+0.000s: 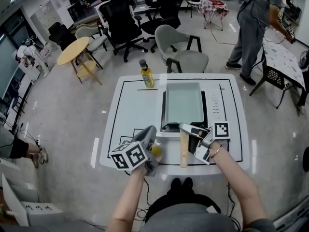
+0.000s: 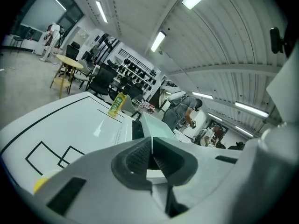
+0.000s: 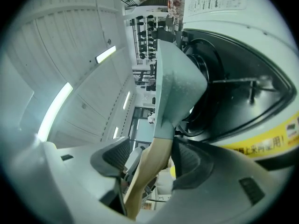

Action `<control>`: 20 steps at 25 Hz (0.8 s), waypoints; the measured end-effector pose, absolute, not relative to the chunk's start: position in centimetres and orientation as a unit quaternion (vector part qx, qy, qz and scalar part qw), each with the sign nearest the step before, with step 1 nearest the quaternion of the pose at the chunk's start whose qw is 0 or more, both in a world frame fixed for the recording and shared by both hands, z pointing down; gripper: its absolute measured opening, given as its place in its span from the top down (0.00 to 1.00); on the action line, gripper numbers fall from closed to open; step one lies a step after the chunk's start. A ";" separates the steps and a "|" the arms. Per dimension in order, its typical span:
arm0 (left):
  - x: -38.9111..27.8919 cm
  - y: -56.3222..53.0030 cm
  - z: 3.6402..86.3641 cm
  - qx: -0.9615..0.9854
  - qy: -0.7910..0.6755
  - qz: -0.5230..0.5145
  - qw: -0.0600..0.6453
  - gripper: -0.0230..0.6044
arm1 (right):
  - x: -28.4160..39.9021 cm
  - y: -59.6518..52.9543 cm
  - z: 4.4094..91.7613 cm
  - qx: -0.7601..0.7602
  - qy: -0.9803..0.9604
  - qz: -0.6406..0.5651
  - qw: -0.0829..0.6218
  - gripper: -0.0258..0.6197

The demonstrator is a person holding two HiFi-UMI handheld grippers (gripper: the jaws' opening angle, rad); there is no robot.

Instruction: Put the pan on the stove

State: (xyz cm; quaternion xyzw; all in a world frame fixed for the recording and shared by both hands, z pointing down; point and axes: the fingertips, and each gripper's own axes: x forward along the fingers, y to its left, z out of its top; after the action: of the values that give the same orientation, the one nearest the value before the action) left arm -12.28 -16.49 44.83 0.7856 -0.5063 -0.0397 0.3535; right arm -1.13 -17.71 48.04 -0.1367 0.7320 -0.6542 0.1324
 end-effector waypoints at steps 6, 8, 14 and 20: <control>-11.9 -16.7 45.0 0.787 -0.505 -0.037 0.352 0.94 | 1.0 -16.7 48.2 -0.169 0.750 -0.628 0.123 0.56; -11.6 -16.9 45.2 0.787 -0.504 -0.036 0.353 0.94 | 1.8 -16.5 48.1 -0.182 0.755 -0.618 0.123 0.57; -11.2 -17.2 44.9 0.794 -0.507 -0.026 0.335 0.94 | 5.9 -16.5 46.8 -0.292 0.788 -0.534 0.090 0.67; -10.8 -17.5 44.7 0.801 -0.518 -0.004 0.300 0.94 | 9.9 -17.3 43.7 -0.415 0.829 -0.373 0.045 0.87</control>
State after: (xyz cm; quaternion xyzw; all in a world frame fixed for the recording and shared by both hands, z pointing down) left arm -10.84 -17.50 44.65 0.8010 -0.5179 -0.0039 0.3003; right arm 9.87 -17.34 43.74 -0.4147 0.8289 -0.3728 0.0450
